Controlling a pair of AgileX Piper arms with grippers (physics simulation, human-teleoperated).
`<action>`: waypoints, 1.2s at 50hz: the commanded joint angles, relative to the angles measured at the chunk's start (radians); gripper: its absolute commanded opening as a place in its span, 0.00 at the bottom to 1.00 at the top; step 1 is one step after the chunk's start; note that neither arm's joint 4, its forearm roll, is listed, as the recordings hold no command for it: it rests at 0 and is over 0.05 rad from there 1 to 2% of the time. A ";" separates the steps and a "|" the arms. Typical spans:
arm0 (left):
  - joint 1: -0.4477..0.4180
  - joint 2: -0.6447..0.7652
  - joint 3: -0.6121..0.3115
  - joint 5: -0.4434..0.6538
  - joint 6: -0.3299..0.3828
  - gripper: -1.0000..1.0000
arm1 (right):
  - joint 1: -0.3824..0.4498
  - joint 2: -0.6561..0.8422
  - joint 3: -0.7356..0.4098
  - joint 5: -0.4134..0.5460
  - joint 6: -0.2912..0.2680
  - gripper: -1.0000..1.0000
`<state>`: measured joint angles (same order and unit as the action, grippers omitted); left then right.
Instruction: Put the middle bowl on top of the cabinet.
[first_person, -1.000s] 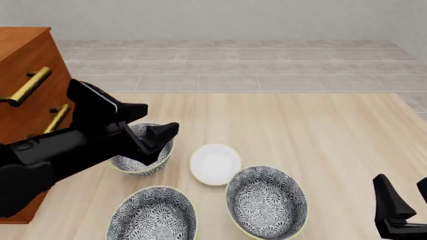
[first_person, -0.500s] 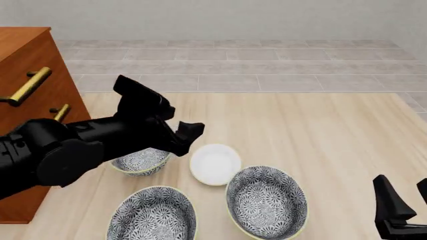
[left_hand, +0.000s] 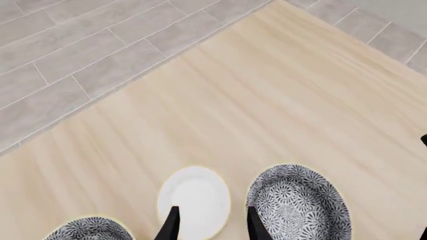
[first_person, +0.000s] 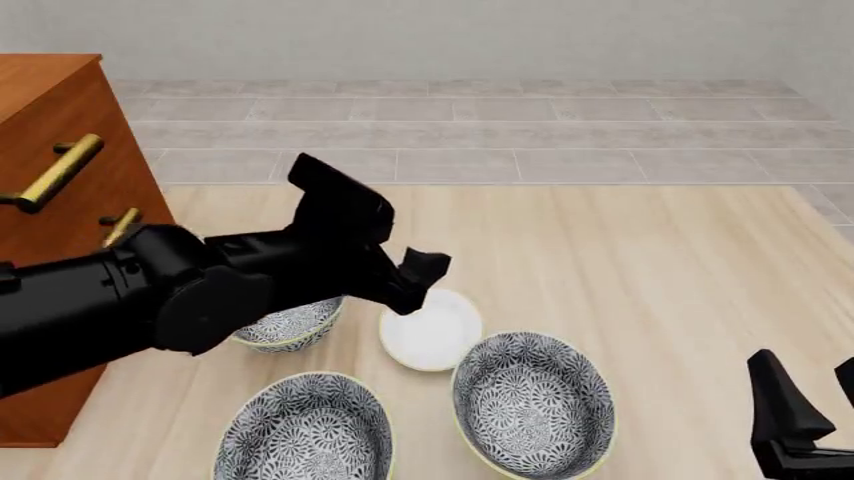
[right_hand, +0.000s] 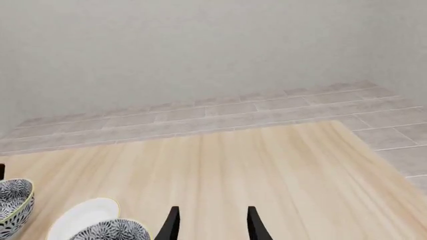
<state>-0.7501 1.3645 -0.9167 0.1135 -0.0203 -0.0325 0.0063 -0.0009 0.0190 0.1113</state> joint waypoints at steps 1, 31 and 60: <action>-0.043 0.043 -0.032 0.000 -0.015 1.00 | -0.001 0.001 0.000 -0.002 0.004 1.00; -0.124 0.163 -0.038 -0.037 -0.128 1.00 | -0.006 0.000 0.000 0.000 0.015 1.00; -0.144 0.222 0.015 -0.070 -0.183 1.00 | -0.005 -0.004 0.001 0.004 0.010 1.00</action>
<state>-0.8898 1.5700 -0.9153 0.0517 -0.1842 -0.0387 0.0043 -0.0005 0.0208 0.1245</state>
